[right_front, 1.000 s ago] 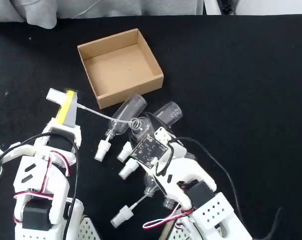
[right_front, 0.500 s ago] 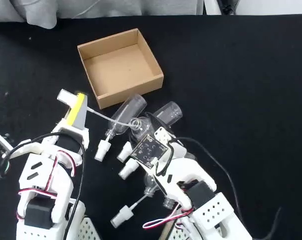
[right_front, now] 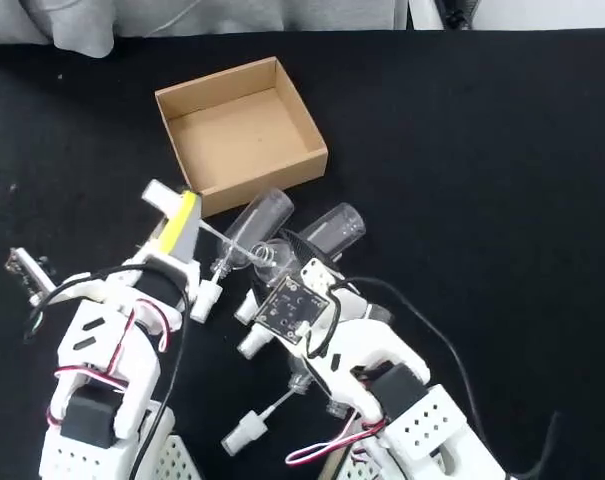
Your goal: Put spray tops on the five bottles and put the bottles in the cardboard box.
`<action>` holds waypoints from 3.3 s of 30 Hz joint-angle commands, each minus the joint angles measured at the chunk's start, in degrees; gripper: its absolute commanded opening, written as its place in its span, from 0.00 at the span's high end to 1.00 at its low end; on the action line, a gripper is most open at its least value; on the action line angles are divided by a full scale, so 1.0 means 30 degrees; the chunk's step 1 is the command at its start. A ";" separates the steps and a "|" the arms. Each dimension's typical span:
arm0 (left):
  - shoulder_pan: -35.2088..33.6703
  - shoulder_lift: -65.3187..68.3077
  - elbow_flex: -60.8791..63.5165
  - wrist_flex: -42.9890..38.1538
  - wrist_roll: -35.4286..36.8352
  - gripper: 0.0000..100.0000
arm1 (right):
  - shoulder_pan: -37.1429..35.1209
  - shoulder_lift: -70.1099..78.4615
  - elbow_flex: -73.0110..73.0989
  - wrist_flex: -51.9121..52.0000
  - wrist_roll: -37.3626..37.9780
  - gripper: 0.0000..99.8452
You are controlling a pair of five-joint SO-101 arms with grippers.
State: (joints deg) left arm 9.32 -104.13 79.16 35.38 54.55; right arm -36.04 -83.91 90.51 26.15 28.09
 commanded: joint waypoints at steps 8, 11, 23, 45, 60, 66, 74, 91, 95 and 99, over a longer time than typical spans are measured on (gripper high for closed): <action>0.2418 -0.0117 0.0278 -0.0440 -0.1963 0.97 | -0.0264 -0.0454 -0.0190 -0.0440 -0.0029 0.85; 0.2593 -0.0117 0.0308 -0.0440 -0.2374 0.97 | -0.0234 -0.0454 -0.0103 -0.0440 -0.0029 0.85; 0.2652 -0.0147 0.0308 -0.0469 -0.3575 0.84 | -0.0234 -0.0454 -0.0103 -0.0440 -0.0029 0.85; 0.1802 -0.0176 -0.0190 -0.0440 -0.1407 0.71 | -0.0234 -0.0454 -0.0132 -0.0557 -0.0498 0.85; -0.0249 -0.0205 -0.0308 -0.0557 -0.0264 0.71 | 0.0264 -0.0454 -0.0278 -0.0586 -0.1260 0.85; -0.2095 -0.0205 -0.0542 -0.0586 0.1026 0.71 | 0.1553 -0.0454 -0.0923 -0.0586 -0.3810 0.85; -0.2359 -0.0176 -0.0454 -0.0586 0.0967 0.71 | 0.1758 -0.0454 -0.1245 -0.0586 -0.5245 0.85; -0.2125 -0.0088 0.1216 -0.0615 -0.1758 0.71 | 0.1612 -0.7897 -0.0689 0.2579 -0.5245 0.85; -0.0952 -0.0088 0.1480 -0.0586 -0.2608 0.71 | 0.0733 -0.9011 -0.0425 0.4015 -0.5158 0.85; 0.0249 -0.0088 0.1509 -0.0469 -0.3751 0.71 | 0.0615 -0.8718 -0.0190 0.4015 -0.5187 0.85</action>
State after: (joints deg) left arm 6.33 -104.04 84.62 34.86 46.64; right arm -33.14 -102.99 90.07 37.93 12.88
